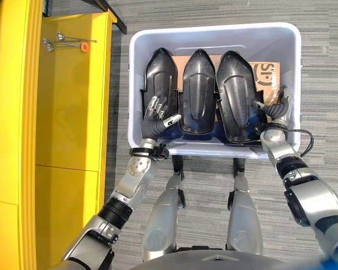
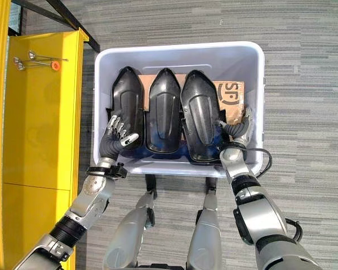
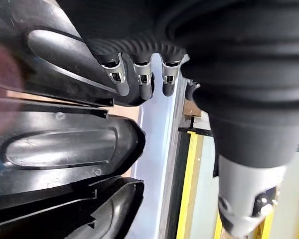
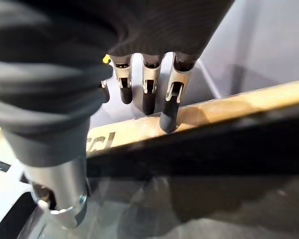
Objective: Move parts from the plastic box to the shelf.
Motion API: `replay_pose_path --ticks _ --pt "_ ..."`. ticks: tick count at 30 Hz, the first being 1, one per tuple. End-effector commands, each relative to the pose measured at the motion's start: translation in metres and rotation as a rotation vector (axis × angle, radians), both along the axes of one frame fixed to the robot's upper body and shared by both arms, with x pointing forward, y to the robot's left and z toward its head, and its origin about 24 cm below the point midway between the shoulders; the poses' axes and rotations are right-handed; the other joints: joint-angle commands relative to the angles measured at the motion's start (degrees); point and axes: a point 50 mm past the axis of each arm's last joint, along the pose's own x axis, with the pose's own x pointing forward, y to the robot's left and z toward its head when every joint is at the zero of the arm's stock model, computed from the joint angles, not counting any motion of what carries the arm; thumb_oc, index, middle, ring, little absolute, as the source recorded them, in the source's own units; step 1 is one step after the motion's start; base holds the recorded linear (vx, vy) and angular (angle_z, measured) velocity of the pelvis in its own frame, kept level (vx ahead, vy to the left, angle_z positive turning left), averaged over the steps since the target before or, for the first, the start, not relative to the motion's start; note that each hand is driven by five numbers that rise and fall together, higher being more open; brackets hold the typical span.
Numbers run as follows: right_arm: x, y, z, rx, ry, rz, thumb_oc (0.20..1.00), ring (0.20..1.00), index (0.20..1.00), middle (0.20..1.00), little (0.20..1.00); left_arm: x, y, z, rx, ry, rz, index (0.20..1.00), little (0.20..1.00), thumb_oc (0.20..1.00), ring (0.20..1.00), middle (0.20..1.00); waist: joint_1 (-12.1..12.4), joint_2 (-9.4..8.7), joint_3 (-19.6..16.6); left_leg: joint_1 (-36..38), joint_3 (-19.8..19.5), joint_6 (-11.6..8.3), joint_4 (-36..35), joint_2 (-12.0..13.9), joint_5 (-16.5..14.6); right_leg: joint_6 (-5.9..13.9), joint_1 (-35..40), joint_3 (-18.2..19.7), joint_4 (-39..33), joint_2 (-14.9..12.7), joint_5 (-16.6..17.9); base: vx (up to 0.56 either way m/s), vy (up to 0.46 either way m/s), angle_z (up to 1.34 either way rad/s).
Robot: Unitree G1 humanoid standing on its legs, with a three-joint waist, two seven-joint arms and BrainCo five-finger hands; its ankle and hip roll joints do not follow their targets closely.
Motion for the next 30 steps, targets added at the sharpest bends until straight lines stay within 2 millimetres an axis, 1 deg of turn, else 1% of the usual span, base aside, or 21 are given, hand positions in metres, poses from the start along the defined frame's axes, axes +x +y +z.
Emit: replay_pose_path --ticks 1,2,3,5,6,7,9,13,17,23,28,30 --pt "-0.016 0.008 -0.051 -0.093 0.297 0.036 1.0 1.0 1.0 1.0 1.0 -0.003 0.0 0.032 -0.038 -0.156 -0.027 1.0 1.0 1.0 1.0 1.0 1.79 0.39 2.04 -2.94 -1.62 -3.24 9.05 3.39 -5.76 1.87 1.5 -0.11 7.08 -4.9 -2.67 0.0 0.0 0.0" --pt "-0.017 0.01 -0.055 -0.109 0.323 0.058 0.504 0.504 0.504 0.504 0.504 -0.003 -0.001 0.032 -0.038 -0.157 -0.031 1.0 1.0 1.0 1.0 1.0 1.9 0.38 2.07 -2.92 -1.63 -3.23 9.09 3.35 -5.78 1.88 1.49 -0.12 7.11 -4.9 -2.64 0.0 0.0 0.0" --pt "-0.018 0.011 -0.058 -0.16 0.36 0.08 0.2 0.2 0.2 0.2 0.2 -0.003 -0.001 0.032 -0.036 -0.156 -0.033 1.0 1.0 1.0 1.0 1.0 1.98 0.42 2.09 -2.96 -1.68 -3.21 9.14 3.32 -5.77 1.88 1.51 -0.14 7.1 -4.94 -2.63 0.0 0.0 0.0" --pt "-0.017 0.012 -0.058 -0.265 0.396 0.118 0.2 0.2 0.2 0.2 0.2 -0.003 0.0 0.032 -0.036 -0.157 -0.034 1.0 1.0 1.0 1.0 1.0 2.1 0.38 2.05 -3.06 -1.84 -3.2 9.25 3.28 -5.77 1.82 1.51 -0.15 7.22 -4.92 -2.69 0.0 0.0 0.0" --pt "-0.017 0.012 -0.058 -0.265 0.396 0.118 0.2 0.2 0.2 0.2 0.2 -0.003 0.0 0.032 -0.036 -0.158 -0.034 1.0 1.0 1.0 1.0 1.0 2.09 0.38 2.06 -3.07 -1.85 -3.2 9.26 3.28 -5.78 1.82 1.51 -0.16 7.23 -4.92 -2.69 0.0 0.0 0.0" --pt "-0.02 0.009 -0.063 -0.341 0.443 0.133 0.2 0.2 0.2 0.2 0.2 -0.003 0.0 0.032 -0.037 -0.161 -0.033 1.0 1.0 1.0 1.0 1.0 2.22 0.38 1.99 -3.16 -2.01 -3.17 9.47 3.27 -5.86 1.81 1.58 -0.3 7.29 -4.95 -2.73 0.0 0.0 0.0" --pt "-0.022 0.006 -0.065 -0.444 0.482 0.155 0.2 0.2 0.2 0.2 0.2 -0.003 0.002 0.032 -0.045 -0.159 -0.03 1.0 1.0 1.0 1.0 1.0 2.43 0.36 1.84 -3.2 -2.19 -3.19 9.59 3.19 -5.84 1.85 1.69 -0.36 7.39 -4.96 -2.76 0.0 -0.002 0.02" --pt "-0.022 0.006 -0.065 -0.494 0.491 0.167 0.2 0.2 0.2 0.2 0.2 -0.003 0.004 0.032 -0.042 -0.16 -0.022 1.0 1.0 1.0 1.0 1.0 2.37 0.26 1.8 -3.2 -2.25 -3.19 9.59 3.21 -5.83 1.85 1.66 -0.25 7.51 -4.92 -2.8 0.0 0.0 0.0" --pt "-0.024 0.006 -0.068 -0.609 0.52 0.189 0.2 0.2 0.2 0.2 0.2 -0.002 0.003 0.033 -0.039 -0.164 -0.024 1.0 1.0 1.0 1.0 1.0 2.28 0.15 1.73 -3.36 -2.33 -3.2 9.76 3.22 -5.89 1.84 1.52 -0.2 7.59 -4.87 -2.81 0.0 0.0 0.0" --pt "-0.029 0.002 -0.074 -0.675 0.571 0.187 0.2 0.2 0.2 0.2 0.2 -0.002 0.002 0.034 -0.037 -0.166 -0.032 1.0 1.0 1.0 1.0 1.0 2.41 0.21 1.62 -3.55 -2.45 -3.12 9.81 3.18 -5.89 1.87 1.43 -0.19 7.55 -4.89 -2.66 0.0 0.0 0.0" --pt "-0.031 0.0 -0.076 -0.687 0.589 0.186 0.2 0.2 0.2 0.2 0.2 -0.002 0.004 0.032 -0.033 -0.159 -0.027 1.0 1.0 1.0 1.0 1.0 2.29 0.12 1.64 -3.5 -2.38 -3.1 9.92 3.25 -5.94 1.84 1.44 -0.11 7.59 -4.84 -2.71 0.0 0.0 0.0" --pt "-0.032 -0.002 -0.077 -0.662 0.584 0.177 0.2 0.2 0.2 0.2 0.2 -0.002 0.005 0.031 -0.038 -0.156 -0.022 1.0 1.0 1.0 1.0 1.0 2.26 0.08 1.6 -3.58 -2.5 -3.05 10.13 3.27 -6.03 1.78 1.42 -0.08 7.82 -4.79 -2.84 0.0 0.0 0.0"
